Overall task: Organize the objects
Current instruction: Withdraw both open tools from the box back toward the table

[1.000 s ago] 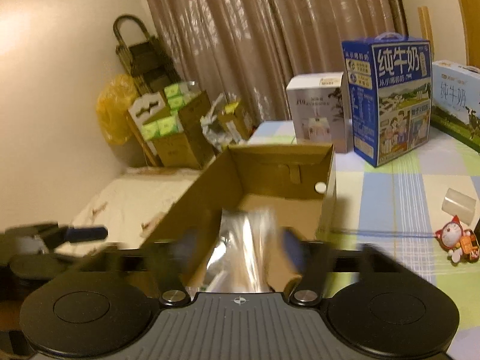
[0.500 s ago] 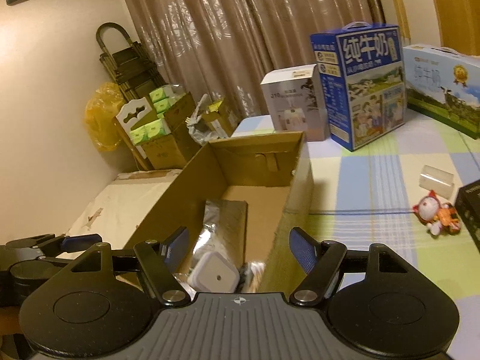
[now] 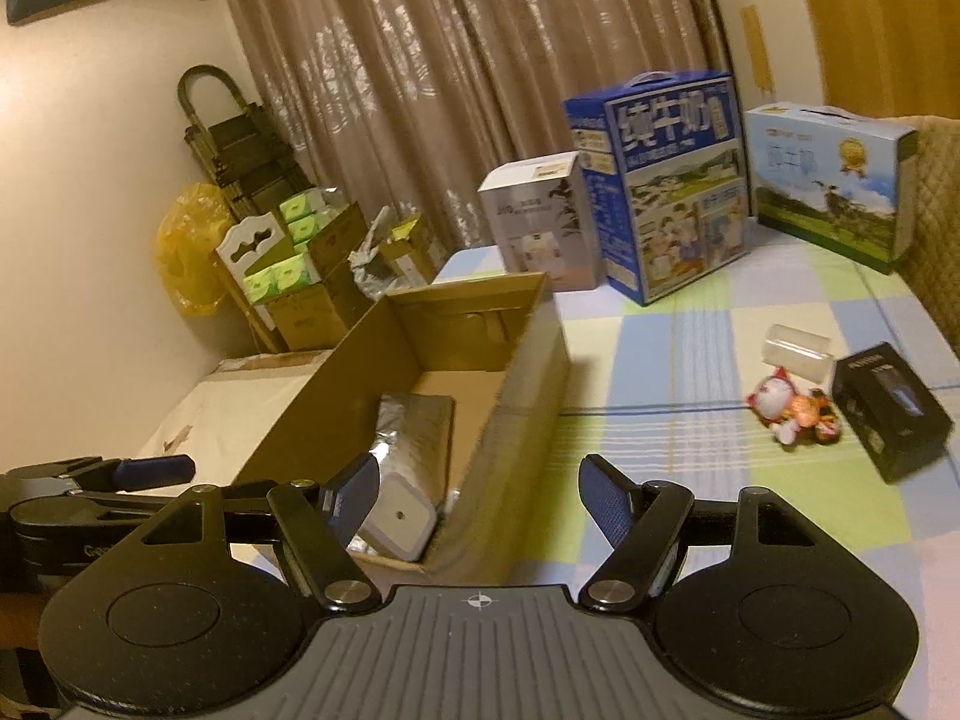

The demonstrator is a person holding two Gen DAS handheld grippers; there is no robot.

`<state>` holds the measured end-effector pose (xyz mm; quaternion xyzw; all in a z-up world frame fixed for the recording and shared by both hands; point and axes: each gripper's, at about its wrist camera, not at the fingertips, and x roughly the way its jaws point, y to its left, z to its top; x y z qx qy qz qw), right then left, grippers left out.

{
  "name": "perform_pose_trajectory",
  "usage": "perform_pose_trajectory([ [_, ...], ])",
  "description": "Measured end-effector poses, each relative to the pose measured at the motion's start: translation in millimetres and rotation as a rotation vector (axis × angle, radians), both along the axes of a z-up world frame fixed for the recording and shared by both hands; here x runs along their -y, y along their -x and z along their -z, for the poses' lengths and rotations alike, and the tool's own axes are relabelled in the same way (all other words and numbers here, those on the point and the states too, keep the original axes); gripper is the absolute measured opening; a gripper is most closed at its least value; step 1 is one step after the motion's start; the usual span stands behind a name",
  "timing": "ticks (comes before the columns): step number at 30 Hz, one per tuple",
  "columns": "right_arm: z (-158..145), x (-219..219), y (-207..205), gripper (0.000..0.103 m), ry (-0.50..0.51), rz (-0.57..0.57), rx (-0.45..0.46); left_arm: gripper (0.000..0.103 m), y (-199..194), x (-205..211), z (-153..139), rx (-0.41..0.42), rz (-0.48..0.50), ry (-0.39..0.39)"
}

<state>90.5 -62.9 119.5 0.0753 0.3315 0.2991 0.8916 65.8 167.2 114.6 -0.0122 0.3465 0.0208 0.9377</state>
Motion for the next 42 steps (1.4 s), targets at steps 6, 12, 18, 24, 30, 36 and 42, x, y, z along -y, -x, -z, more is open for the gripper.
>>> perform_pose_trajectory([
  [6,0.7,42.5,14.0,0.071,0.010,0.061,0.001,0.102,6.7,36.1,-10.2,0.041,0.046,0.016],
  [12,6.9,91.8,23.3,0.071,0.010,0.151,-0.020,0.102,3.0,77.3,-13.6,0.047,0.115,0.023],
  [18,10.3,141.1,30.9,0.071,0.021,0.235,-0.026,0.102,-3.7,113.4,-11.1,0.048,0.163,0.032],
  [24,13.6,184.5,31.4,0.071,0.028,0.315,-0.032,0.102,-18.5,144.7,-3.0,0.034,0.205,0.031],
  [30,18.3,213.2,22.5,0.071,0.025,0.360,-0.039,0.102,-36.8,170.1,9.0,0.021,0.233,0.017],
  [36,31.8,228.1,4.0,0.071,0.040,0.379,-0.051,0.102,-64.1,186.7,26.7,0.009,0.244,0.009],
  [42,46.7,235.1,-27.9,0.071,0.051,0.379,-0.061,0.102,-101.8,203.6,55.4,-0.014,0.257,-0.005],
])
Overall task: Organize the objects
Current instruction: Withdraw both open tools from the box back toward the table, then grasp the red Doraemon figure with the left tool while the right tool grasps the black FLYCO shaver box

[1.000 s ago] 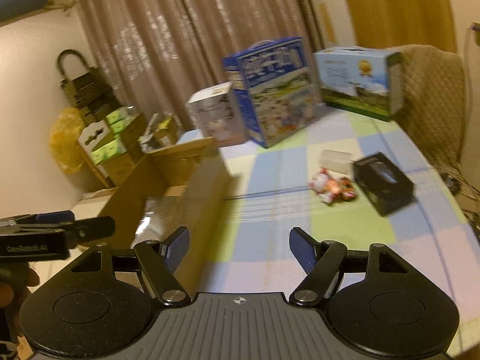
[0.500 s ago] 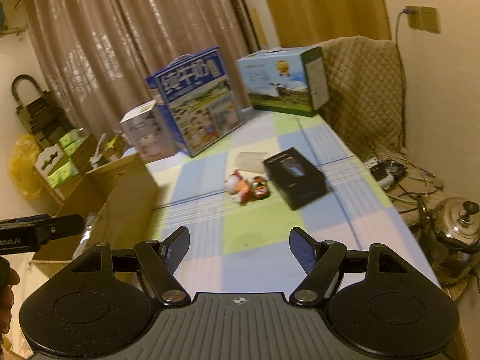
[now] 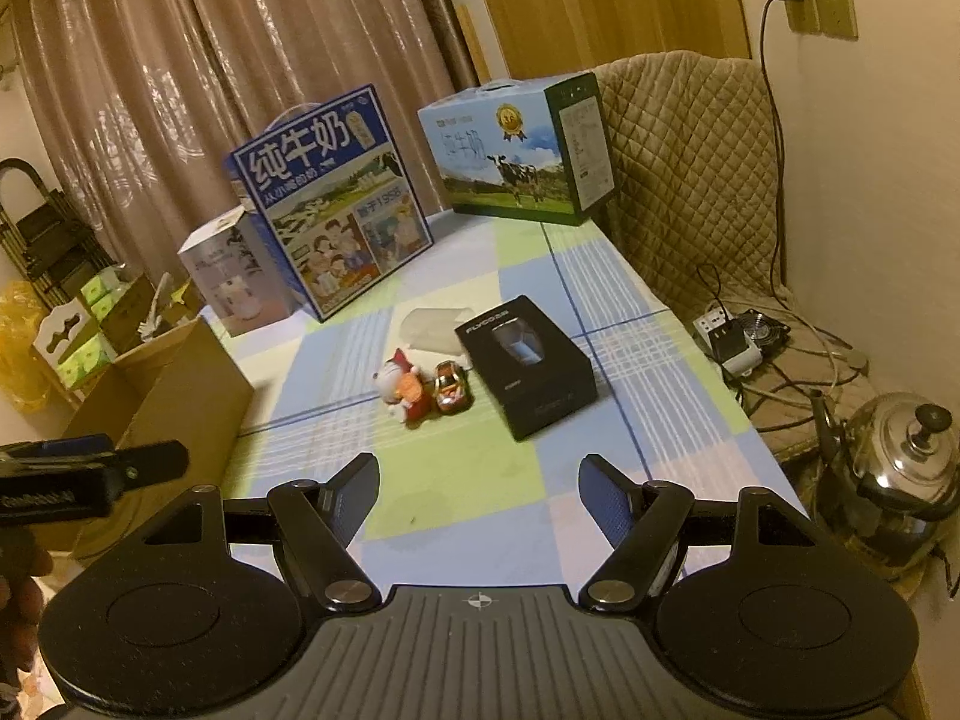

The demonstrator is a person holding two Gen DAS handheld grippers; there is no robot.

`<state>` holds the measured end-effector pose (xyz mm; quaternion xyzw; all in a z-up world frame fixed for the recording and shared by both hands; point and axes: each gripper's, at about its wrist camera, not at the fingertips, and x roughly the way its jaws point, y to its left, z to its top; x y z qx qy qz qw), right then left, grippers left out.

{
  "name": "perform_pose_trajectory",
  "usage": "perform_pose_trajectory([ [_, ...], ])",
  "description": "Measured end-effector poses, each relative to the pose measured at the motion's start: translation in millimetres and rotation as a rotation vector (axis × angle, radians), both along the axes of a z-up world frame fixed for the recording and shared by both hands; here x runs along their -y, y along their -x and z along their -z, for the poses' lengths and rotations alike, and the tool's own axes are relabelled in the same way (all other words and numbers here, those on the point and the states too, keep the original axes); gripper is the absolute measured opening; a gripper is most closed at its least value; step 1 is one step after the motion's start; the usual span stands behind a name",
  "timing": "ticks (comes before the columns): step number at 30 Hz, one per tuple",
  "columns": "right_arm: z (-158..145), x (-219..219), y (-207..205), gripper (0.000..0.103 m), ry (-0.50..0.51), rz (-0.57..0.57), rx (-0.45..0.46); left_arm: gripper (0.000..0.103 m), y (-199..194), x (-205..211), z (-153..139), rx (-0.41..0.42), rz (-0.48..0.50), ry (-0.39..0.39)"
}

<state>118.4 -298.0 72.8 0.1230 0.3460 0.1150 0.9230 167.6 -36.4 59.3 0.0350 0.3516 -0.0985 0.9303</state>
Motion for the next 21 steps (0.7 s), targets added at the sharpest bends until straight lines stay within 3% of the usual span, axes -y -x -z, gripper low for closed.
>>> perform_pose_trajectory([
  [9,32.9,-4.2,-60.1,0.071,0.077,-0.038,0.005,0.102,-59.0,13.0,44.8,-0.052,0.005,0.011],
  [21,76.2,-11.4,-119.5,0.071,0.175,-0.123,0.029,0.102,-110.2,16.6,86.3,-0.080,-0.004,0.014],
])
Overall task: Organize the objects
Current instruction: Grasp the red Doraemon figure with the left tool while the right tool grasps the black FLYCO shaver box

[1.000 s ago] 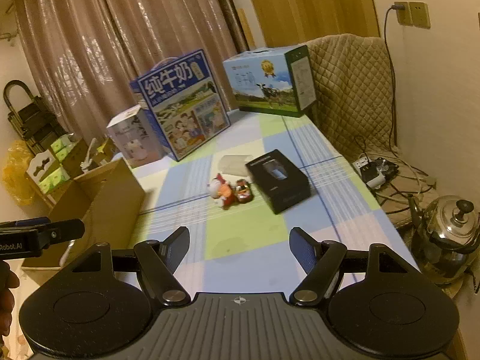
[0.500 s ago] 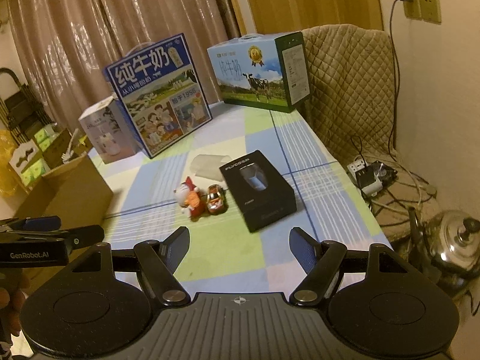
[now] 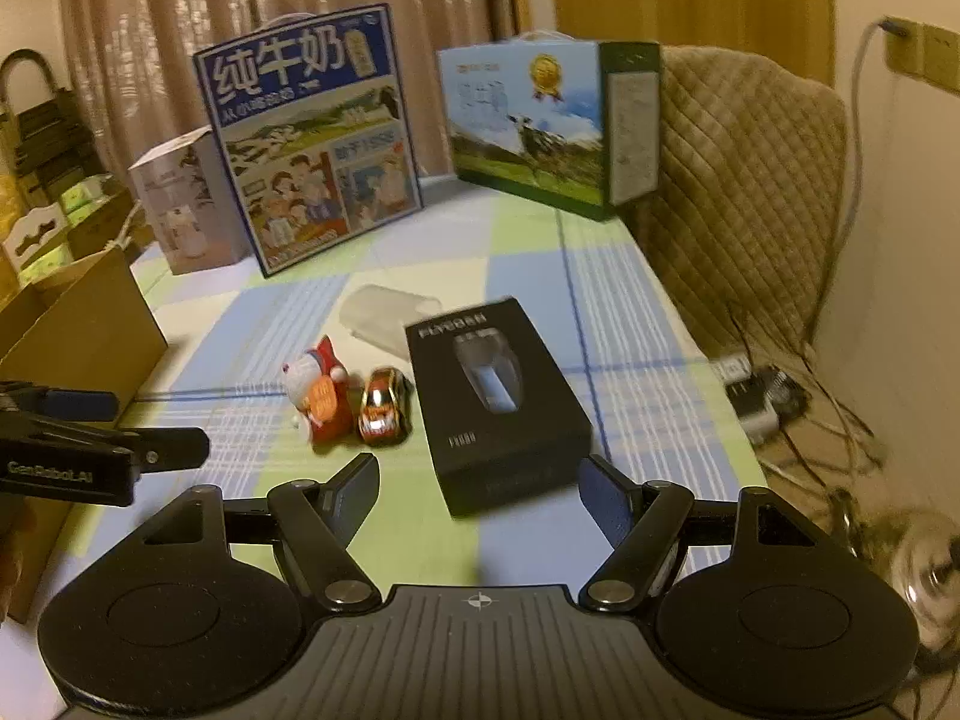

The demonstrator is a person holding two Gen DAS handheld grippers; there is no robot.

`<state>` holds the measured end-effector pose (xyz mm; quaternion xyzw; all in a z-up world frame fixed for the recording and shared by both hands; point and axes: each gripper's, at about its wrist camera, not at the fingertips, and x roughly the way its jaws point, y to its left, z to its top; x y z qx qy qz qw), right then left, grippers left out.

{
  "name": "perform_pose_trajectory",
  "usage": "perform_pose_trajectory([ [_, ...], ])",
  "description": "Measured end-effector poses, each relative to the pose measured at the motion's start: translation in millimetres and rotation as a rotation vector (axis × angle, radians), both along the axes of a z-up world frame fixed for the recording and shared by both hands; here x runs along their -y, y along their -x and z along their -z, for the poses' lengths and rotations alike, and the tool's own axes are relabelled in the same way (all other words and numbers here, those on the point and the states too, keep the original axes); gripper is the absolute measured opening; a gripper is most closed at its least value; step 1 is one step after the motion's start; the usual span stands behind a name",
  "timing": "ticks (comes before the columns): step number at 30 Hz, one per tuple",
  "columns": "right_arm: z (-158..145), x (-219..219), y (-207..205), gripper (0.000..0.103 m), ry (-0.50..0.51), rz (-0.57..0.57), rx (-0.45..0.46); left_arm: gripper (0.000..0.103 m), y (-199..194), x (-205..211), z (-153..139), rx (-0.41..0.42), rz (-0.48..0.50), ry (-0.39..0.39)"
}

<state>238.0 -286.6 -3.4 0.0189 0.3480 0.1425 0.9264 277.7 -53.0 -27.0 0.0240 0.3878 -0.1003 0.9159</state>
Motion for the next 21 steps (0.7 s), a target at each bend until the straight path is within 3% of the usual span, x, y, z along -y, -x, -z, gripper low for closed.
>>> perform_pose_trajectory([
  [6,10.8,-8.3,-24.7,0.072,0.036,-0.027,0.024,0.102,-14.2,-0.9,13.3,-0.021,0.003,0.011],
  [11,21.7,-12.5,-42.0,0.088,0.103,-0.031,0.036,0.102,-20.9,-3.3,19.1,-0.033,0.002,0.015],
  [21,42.3,-23.6,-69.4,0.090,0.190,-0.069,0.012,0.102,-35.6,-4.5,24.3,-0.044,0.002,0.029],
])
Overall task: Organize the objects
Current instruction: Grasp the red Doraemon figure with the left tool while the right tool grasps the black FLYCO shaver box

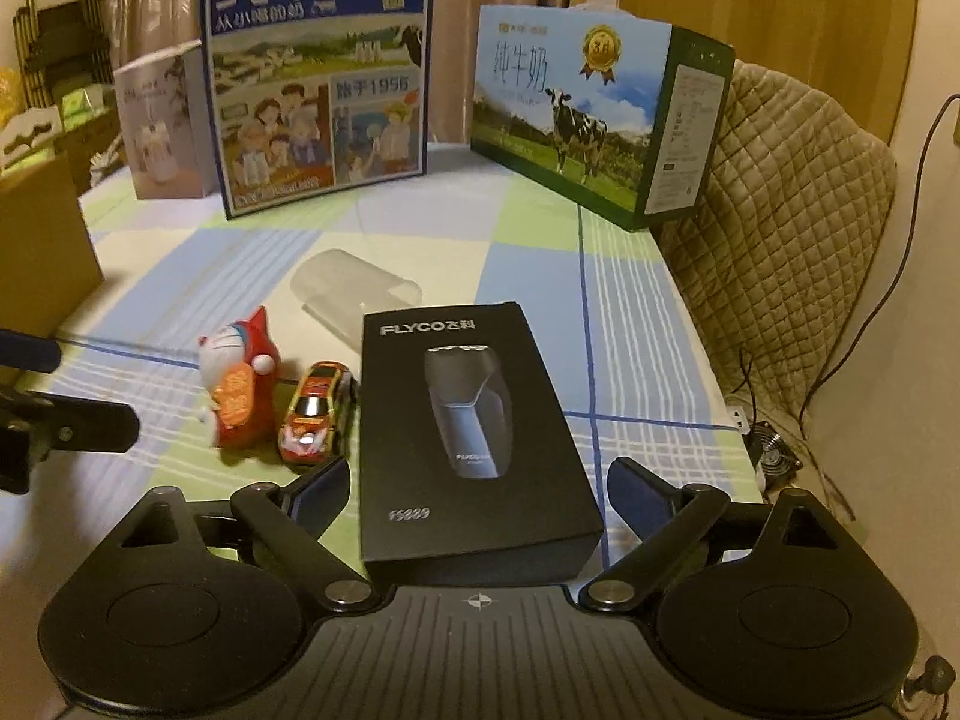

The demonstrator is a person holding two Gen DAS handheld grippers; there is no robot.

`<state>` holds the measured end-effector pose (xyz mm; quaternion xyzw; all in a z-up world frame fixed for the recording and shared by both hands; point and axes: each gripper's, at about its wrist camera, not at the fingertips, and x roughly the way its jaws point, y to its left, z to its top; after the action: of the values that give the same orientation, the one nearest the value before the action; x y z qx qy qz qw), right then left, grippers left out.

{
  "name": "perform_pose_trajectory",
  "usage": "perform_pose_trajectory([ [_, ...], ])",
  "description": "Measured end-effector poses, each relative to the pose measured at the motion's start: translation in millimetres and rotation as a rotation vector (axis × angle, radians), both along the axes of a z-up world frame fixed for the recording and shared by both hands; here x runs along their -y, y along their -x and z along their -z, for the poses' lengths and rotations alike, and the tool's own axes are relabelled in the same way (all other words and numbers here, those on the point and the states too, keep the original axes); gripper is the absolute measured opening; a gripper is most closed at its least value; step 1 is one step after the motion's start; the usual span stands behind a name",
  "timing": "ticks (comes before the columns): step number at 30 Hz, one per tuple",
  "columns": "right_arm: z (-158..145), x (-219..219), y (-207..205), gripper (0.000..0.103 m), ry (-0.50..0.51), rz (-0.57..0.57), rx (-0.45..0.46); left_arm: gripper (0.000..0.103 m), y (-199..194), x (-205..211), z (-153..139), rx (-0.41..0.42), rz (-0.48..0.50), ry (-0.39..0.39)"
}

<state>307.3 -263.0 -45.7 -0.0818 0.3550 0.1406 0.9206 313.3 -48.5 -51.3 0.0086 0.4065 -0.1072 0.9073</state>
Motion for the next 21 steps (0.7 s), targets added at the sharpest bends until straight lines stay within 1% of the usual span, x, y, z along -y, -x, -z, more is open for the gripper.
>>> perform_pose_trajectory([
  [4,5.1,-0.3,-13.1,0.089,-0.011,0.003,-0.043,0.101,-6.9,1.8,2.9,0.000,0.010,0.008],
  [7,6.6,-1.1,-17.4,0.078,-0.012,-0.009,-0.064,0.101,-12.7,5.2,5.2,0.001,0.025,0.027],
  [9,6.1,-0.7,-17.1,0.076,-0.012,-0.009,-0.066,0.098,-16.6,8.4,6.7,0.002,0.033,0.038],
  [12,5.3,3.4,-14.9,0.076,-0.024,-0.007,-0.072,0.091,-24.6,14.0,10.1,0.005,0.033,0.051],
  [15,4.0,7.6,-11.4,0.076,-0.028,0.002,-0.072,0.087,-33.6,19.8,13.1,0.005,0.031,0.073],
  [18,2.0,10.2,-8.4,0.076,-0.028,0.009,-0.065,0.078,-40.9,27.0,15.0,0.012,0.040,0.079],
  [19,1.4,10.8,-8.1,0.076,-0.031,0.010,-0.064,0.076,-42.9,29.0,15.5,0.016,0.041,0.080],
  [21,0.2,12.4,-7.8,0.076,-0.040,0.018,-0.062,0.069,-48.0,31.7,17.9,0.011,0.042,0.086],
])
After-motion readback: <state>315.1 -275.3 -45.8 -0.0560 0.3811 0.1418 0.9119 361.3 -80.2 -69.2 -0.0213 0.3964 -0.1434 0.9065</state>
